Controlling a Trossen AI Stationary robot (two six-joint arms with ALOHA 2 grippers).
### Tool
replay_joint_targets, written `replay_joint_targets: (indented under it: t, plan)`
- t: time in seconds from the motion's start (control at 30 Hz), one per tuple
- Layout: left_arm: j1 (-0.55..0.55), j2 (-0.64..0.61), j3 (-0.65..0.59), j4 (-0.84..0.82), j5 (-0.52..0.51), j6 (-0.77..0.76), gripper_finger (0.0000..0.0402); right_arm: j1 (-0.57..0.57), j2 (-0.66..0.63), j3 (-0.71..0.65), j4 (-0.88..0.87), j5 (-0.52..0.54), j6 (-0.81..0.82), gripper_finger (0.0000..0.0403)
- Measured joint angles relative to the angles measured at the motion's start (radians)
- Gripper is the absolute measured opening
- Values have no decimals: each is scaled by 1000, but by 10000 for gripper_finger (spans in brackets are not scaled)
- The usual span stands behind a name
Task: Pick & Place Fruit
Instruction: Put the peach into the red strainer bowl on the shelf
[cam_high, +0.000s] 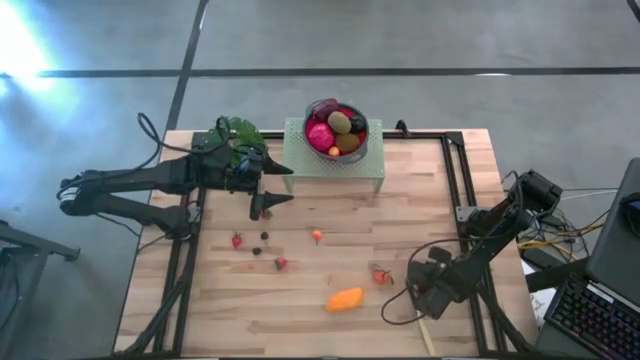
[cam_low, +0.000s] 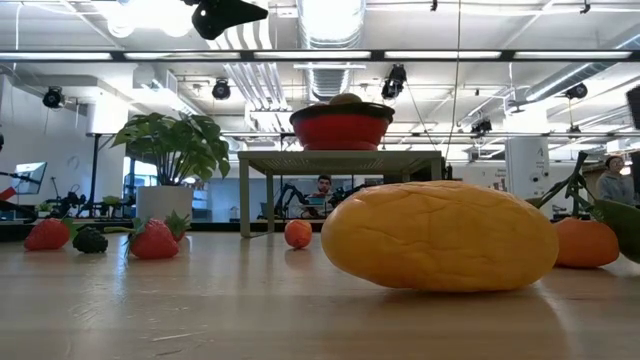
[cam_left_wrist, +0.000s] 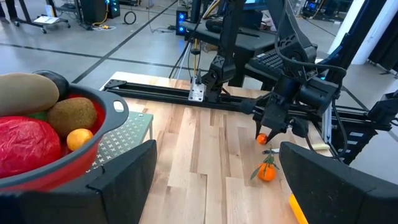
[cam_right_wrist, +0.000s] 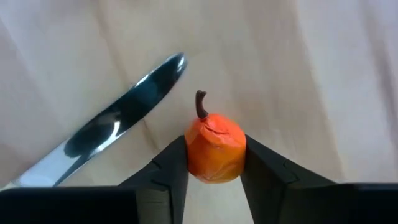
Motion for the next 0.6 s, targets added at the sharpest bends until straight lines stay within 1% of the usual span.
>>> replay_joint_targets:
  t: [0.13,0.2,0.3,0.4,0.47,0.6]
  plan:
    - [0,0,0,0,0,0,344,-6,-46,-1,0,5,-3,127]
    - [0,0,0,0,0,0,344,-14,-76,-1,1,1,-21,124]
    - [0,0,0,0,0,0,344,-43,-136,0,10,34,-72,113]
    - [0,0,0,0,0,0,344,-94,-204,0,33,65,-150,110]
    - [0,0,0,0,0,0,344,-144,-249,1,73,85,-224,115]
    - [0,0,0,0,0,0,344,-277,-324,3,172,117,-430,129]
